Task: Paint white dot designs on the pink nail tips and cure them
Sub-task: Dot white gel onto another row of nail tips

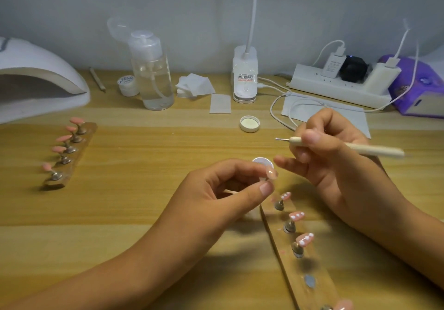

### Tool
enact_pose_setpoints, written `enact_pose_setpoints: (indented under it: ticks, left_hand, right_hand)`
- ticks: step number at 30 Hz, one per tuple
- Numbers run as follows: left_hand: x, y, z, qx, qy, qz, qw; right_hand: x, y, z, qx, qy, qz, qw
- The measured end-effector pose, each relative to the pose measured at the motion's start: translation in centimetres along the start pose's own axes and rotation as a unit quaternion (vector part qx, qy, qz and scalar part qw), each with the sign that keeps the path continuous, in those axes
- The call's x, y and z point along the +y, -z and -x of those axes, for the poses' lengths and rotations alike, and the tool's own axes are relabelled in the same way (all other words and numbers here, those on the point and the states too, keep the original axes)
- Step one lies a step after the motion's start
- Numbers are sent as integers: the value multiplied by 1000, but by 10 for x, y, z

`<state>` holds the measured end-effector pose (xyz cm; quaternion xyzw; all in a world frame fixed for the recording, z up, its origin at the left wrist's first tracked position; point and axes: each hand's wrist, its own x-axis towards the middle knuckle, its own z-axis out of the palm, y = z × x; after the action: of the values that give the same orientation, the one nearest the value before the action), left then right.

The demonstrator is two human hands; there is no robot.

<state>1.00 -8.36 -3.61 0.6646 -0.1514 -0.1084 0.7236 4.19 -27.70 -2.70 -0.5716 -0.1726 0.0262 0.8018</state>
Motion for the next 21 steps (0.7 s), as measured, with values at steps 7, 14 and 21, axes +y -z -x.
enact_pose_setpoints:
  ticks: [7,14,21]
  left_hand:
    - [-2,2,0,-23,-4,-8,1000]
    - [-2,1,0,-31,-15,-23,999]
    - [-1,-1,-1,-29,-16,-23,999]
  right_hand:
    - [-1,-2,-2,9,-27,-18,999]
    - [-2,-8,1,-14,-25,-9,1000]
    - [-3,-10,1,0,-46,-21,999]
